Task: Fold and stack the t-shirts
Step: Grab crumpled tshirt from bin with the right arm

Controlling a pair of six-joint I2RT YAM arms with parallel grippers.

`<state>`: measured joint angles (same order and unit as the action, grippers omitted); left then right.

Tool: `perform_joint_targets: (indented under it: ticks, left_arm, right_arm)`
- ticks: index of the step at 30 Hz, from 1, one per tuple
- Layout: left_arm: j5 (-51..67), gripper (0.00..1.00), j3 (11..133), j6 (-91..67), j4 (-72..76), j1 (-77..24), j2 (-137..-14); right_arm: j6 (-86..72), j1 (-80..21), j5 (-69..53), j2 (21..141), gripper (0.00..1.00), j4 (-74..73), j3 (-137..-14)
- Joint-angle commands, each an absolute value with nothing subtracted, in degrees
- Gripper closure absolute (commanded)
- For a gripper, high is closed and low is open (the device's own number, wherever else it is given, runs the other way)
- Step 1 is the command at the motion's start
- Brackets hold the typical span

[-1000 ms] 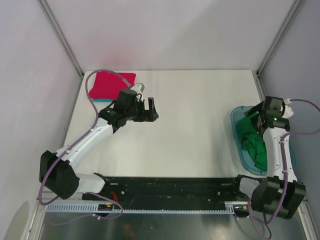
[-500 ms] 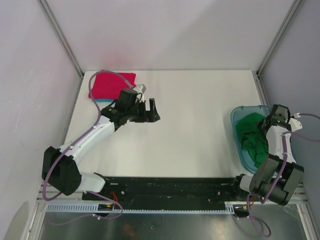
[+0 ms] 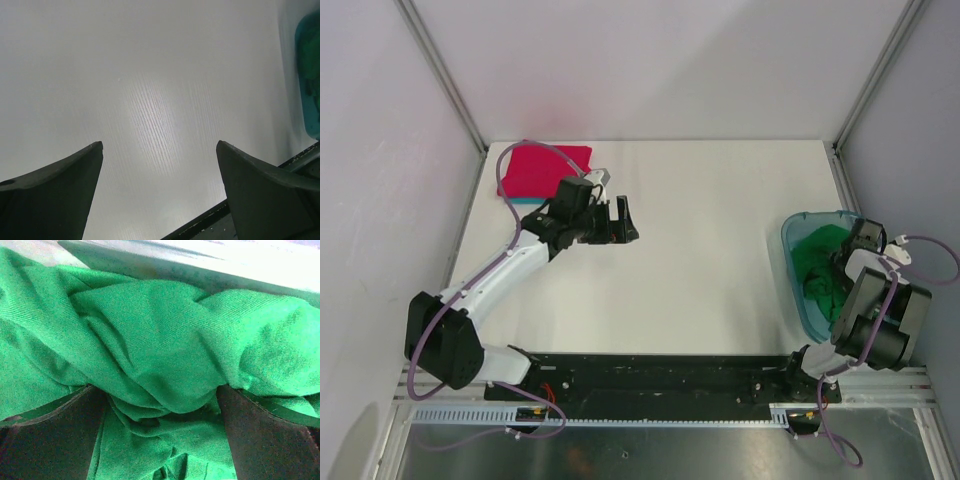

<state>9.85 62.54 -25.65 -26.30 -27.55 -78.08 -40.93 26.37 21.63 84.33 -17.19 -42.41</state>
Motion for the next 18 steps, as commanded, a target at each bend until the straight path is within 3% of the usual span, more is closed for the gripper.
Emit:
perform_joint_targets:
  ticks: [1,3,4,6,7,10,18]
  left_arm:
    - [10.7,0.01,61.6,-26.4,-26.0,-26.9,-78.1]
    - [10.4,0.01,61.7,-26.5,-26.0,-26.9,-78.2]
    - [10.3,0.01,61.7,-26.5,-25.9,-26.8,-78.2]
    - [10.0,0.01,61.7,-26.4,-26.0,-26.8,-78.3]
    - [9.8,0.01,61.7,-26.4,-26.0,-26.8,-78.4]
    - [9.2,0.01,61.7,-26.2,-26.0,-26.8,-78.5]
    - [8.2,0.01,62.0,-25.8,-26.0,-26.5,-78.2]
  right_arm:
    - [-42.3,26.5,21.5,88.7,0.10,-13.2,-41.4]
    - [-42.1,26.5,21.3,88.9,0.27,-13.6,-41.4]
    - [-42.0,26.5,21.3,88.6,0.41,-13.9,-41.4]
    - [-41.8,26.6,21.1,87.4,0.80,-14.8,-41.4]
    - [-41.8,26.7,21.0,86.6,0.90,-15.6,-41.6]
    - [-41.1,26.8,20.4,83.5,0.99,-18.8,-42.8]
    - [-39.0,26.0,16.8,69.2,1.00,-28.4,-50.6]
